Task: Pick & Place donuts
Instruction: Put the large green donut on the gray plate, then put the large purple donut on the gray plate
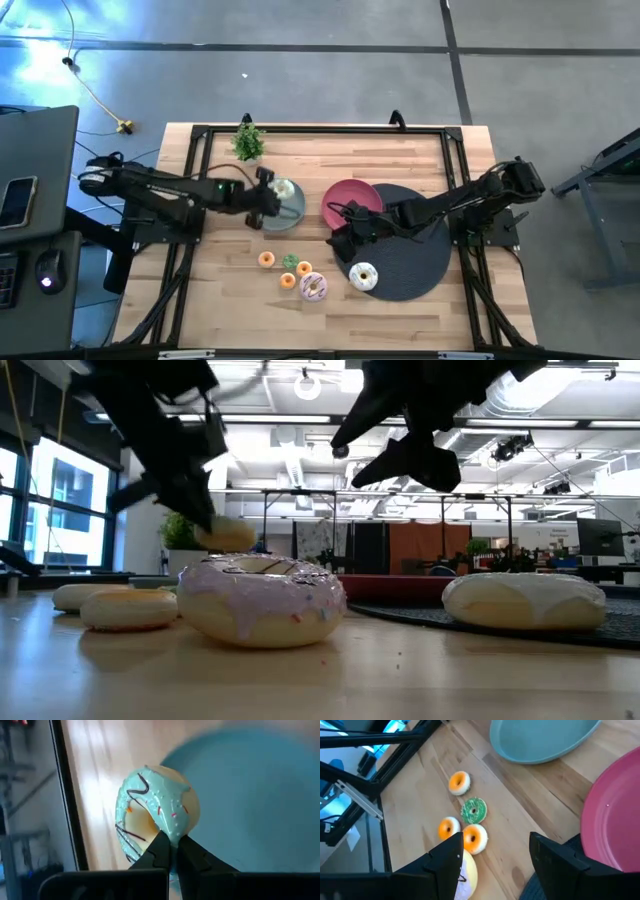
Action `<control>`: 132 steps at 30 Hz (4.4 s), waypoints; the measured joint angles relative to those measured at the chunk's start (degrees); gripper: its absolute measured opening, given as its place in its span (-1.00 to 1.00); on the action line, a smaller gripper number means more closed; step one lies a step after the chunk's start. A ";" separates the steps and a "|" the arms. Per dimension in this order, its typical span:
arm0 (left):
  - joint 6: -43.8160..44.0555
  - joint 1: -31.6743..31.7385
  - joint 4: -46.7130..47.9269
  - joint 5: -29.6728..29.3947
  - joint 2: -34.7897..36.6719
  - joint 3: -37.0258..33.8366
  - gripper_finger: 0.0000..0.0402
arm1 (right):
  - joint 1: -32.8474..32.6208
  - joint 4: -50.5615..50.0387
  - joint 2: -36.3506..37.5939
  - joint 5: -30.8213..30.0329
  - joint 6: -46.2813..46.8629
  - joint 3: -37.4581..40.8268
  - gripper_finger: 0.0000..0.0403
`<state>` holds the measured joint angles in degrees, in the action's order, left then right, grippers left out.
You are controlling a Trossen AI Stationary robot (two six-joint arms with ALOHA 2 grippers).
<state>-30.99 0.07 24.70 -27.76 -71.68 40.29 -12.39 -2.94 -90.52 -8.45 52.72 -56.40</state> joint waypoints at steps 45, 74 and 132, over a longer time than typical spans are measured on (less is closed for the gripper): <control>-9.80 10.34 11.15 21.27 11.19 3.73 0.16 | -0.37 -2.48 -0.04 0.38 2.97 0.02 0.07; -7.95 3.89 6.56 27.68 17.38 5.56 0.16 | 2.67 -0.14 -0.07 5.35 4.28 0.04 0.07; 26.83 -31.86 -29.34 14.19 -4.55 -5.60 0.16 | -5.98 -5.69 -24.44 11.52 -3.78 -15.85 0.07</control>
<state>-4.17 -31.78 -4.64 -13.57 -76.23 34.69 -18.36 -8.63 -114.96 3.08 48.93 -72.25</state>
